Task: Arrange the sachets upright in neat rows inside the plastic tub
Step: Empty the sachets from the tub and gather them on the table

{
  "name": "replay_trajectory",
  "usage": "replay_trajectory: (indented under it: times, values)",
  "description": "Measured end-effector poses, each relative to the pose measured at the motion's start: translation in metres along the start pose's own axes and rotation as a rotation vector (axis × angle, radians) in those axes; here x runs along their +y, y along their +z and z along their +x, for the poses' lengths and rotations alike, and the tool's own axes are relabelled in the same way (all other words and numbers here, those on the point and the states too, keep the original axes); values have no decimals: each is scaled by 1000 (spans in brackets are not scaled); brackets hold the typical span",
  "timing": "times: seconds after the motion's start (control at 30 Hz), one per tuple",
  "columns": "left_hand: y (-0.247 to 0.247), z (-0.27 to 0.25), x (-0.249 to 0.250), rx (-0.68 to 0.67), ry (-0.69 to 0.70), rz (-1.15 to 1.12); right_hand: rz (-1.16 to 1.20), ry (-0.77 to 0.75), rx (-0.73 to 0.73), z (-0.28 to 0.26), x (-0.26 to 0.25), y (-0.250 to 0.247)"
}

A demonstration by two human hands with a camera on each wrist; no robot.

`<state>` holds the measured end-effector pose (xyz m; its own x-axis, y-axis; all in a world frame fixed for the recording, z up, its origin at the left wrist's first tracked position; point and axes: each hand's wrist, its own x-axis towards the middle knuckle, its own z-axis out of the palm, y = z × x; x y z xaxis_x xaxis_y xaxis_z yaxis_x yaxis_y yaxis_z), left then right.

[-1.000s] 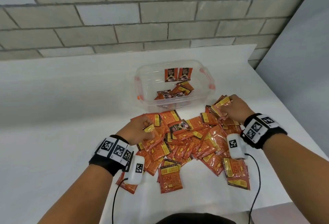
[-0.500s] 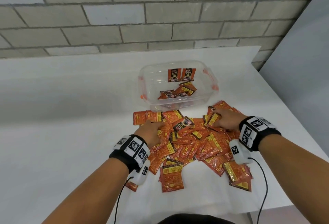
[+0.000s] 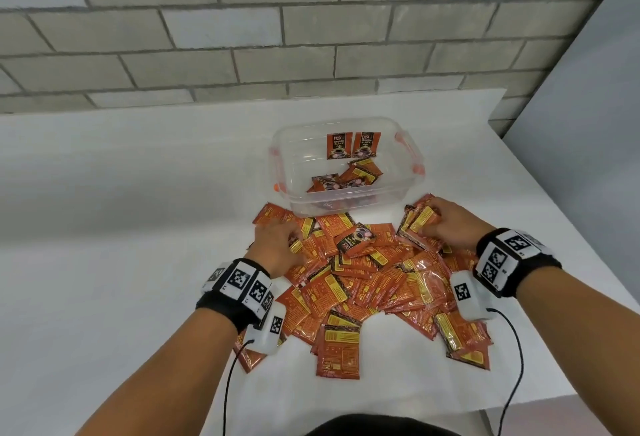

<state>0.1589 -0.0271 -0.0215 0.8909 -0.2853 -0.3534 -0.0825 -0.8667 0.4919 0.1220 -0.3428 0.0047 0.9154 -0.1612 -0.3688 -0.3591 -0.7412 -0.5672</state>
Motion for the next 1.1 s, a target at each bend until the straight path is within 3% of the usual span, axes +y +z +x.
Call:
replay_trajectory:
  times: [0.13, 0.3, 0.4, 0.47, 0.57, 0.67, 0.9, 0.97, 1.1]
  values:
    - [-1, -3, -1, -33, 11, -128, 40, -19, 12, -3, 6, 2]
    - [-8, -13, 0, 27, 41, -310, 81, -24, 7, -6, 7, 4]
    - [-25, -16, -11, 105, -37, -592, 144, -29, 24, -9, 4, 3]
    - [-33, -11, -24, 130, -164, -717, 193, -30, 62, -11, 2, 3]
    - [-30, -1, -36, 81, -289, -550, 245, -17, 108, -11, -1, 6]
    - [-14, 4, -33, 17, -268, -252, 207, -9, 117, -9, -1, 9]
    - [-3, 17, -31, 30, -337, 26, 193, -37, 134, -10, -7, 9]
    - [-4, 19, -34, 35, -332, 3, 189, -52, 150, -12, -11, 5]
    - [-13, 14, -40, 66, -312, -409, 253, -64, 213, -15, -21, -6]
